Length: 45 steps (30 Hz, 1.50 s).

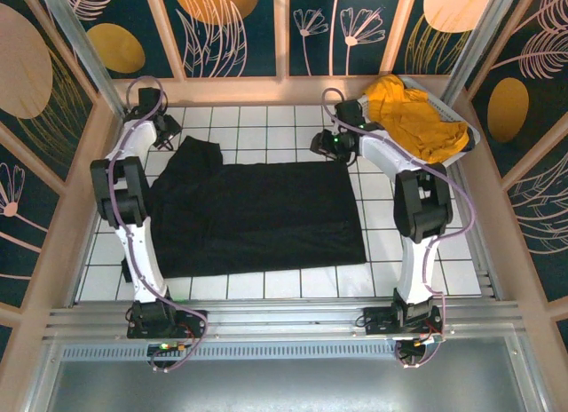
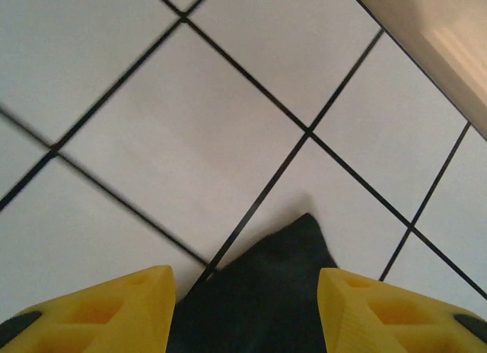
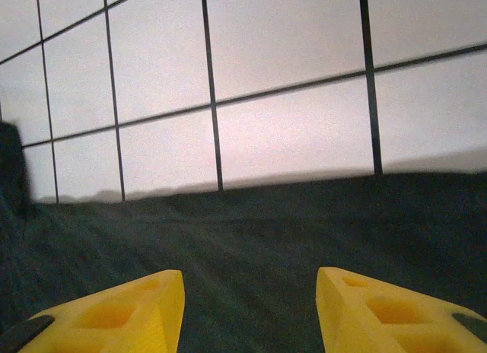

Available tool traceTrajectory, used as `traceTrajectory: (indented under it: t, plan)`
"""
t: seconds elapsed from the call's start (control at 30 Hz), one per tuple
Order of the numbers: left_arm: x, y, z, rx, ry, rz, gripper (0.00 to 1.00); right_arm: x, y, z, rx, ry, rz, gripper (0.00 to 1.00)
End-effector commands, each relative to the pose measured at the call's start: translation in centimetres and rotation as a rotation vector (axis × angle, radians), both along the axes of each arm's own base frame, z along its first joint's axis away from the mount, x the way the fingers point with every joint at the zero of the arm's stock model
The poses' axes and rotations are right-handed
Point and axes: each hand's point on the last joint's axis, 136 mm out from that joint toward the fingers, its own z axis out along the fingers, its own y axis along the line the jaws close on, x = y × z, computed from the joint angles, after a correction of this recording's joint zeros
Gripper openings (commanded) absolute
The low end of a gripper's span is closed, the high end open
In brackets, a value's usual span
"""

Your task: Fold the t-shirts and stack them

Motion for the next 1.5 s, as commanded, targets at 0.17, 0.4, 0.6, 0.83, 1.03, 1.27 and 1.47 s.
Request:
traceTrajectory:
  t: [0.17,0.4,0.6,0.83,1.03,1.27,1.47]
  plan:
    - [4.0,-2.3,-2.6,0.024,-0.019,-0.128,0.54,2.4,0.6,1.3,0.011,-0.014,0.016,0.51]
    - [3.7,-3.1,-5.8,0.108,0.067,-0.149,0.56,2.0,0.9,0.7,0.027,0.006,0.023,0.51]
    - [3.0,-2.7,-8.1,0.152,0.136,-0.143,0.54,1.5,0.9,1.0,0.034,0.000,0.027,0.51]
    - [2.4,-3.8,-10.3,0.114,0.170,-0.180,0.34,0.5,0.0,1.0,0.014,-0.014,-0.004,0.50]
    - [3.4,-4.9,-8.3,0.091,0.113,-0.200,0.10,0.3,-3.1,0.9,-0.080,-0.056,-0.143,0.50]
    - [3.4,-3.5,-1.0,0.131,0.011,-0.065,0.00,1.4,-7.5,-1.4,-0.262,-0.025,-0.345,0.50]
    - [3.6,-3.6,3.8,0.129,-0.072,-0.065,0.00,2.6,-8.9,-4.6,-0.385,0.044,-0.397,0.49]
